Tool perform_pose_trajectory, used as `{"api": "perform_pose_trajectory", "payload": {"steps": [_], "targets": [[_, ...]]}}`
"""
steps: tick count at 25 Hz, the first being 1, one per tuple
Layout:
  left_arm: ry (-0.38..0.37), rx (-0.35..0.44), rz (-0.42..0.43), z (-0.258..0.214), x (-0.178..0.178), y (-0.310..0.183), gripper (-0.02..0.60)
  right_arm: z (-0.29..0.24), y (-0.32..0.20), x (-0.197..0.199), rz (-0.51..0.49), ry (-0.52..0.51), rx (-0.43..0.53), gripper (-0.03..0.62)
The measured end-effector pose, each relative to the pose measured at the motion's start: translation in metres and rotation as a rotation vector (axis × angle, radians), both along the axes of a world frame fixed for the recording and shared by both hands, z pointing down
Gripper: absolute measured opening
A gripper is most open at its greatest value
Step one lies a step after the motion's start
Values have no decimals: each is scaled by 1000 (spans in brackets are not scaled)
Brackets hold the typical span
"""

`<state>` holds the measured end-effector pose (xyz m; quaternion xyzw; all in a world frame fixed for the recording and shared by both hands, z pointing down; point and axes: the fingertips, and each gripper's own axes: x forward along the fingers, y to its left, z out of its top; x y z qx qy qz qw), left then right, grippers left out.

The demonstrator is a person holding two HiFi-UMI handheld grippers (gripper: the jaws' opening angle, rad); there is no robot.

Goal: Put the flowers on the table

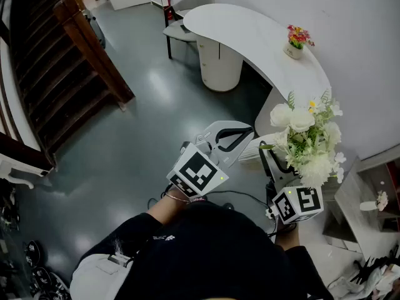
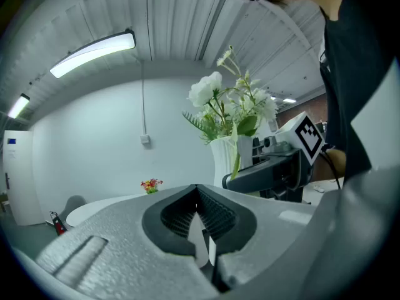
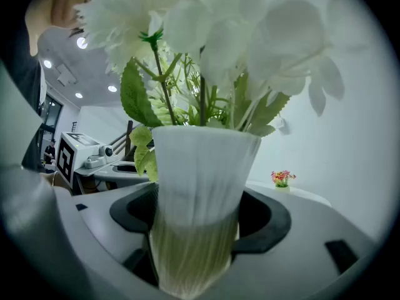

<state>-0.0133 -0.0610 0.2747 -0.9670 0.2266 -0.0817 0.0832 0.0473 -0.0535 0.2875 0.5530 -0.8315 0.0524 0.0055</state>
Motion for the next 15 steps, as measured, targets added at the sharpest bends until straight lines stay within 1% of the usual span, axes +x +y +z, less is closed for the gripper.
{"api": "perform_pose_trajectory", "payload": {"steps": [3, 7, 11, 15], "targets": [[-2, -4, 6, 0, 0, -1, -2, -1, -2, 3, 18, 15, 5, 365], [-5, -10, 11, 1, 0, -2, -2, 0, -2, 2, 15, 1, 5, 365], [8, -15, 19, 0, -1, -3, -2, -9, -4, -2, 13, -6, 28, 366], [8, 3, 27, -1, 1, -1, -2, 0, -3, 2, 21, -11, 4, 367]]}}
